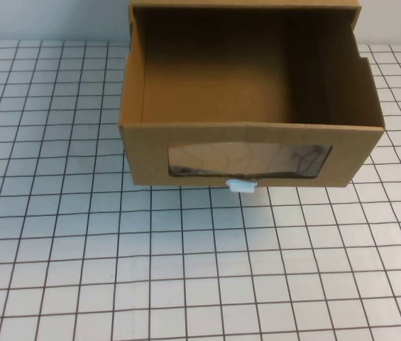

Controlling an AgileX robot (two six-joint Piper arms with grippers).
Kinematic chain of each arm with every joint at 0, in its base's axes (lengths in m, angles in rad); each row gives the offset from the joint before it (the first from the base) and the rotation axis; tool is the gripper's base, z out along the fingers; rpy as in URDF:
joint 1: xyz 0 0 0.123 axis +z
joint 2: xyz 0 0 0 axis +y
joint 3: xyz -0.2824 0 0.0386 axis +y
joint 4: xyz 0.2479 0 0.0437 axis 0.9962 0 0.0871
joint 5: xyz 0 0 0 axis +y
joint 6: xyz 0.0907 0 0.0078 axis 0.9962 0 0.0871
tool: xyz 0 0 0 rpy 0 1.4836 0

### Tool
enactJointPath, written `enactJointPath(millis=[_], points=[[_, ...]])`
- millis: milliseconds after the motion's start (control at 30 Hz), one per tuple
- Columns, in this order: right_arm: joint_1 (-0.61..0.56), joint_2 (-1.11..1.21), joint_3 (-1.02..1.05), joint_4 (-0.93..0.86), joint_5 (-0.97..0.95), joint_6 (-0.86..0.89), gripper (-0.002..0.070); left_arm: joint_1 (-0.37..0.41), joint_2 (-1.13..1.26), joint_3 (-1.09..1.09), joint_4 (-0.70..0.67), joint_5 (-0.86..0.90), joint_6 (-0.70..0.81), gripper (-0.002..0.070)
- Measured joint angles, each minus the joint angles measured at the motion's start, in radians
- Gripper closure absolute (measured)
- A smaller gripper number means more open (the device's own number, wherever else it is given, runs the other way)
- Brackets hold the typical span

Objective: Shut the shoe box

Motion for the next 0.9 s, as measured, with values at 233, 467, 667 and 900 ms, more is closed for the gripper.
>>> enactJointPath(millis=[233,467,667,900], points=[[0.000,0.003,-0.339,0.011,0.290,0.167,0.0690,0.000,0.001,-0.238,-0.002,0.052,-0.040,0.0680],[0.000,0.210,-0.735,0.011,0.759,0.314,0.0690,0.000,0.202,-0.636,0.112,0.406,-0.039,0.0680],[0.000,0.452,-0.905,0.011,1.082,0.212,0.0690,0.000,0.480,-0.958,0.180,1.017,-0.043,0.0680],[0.024,0.607,-0.907,0.134,1.179,0.003,0.0690,0.000,0.694,-1.062,0.122,1.184,0.057,0.0680]])
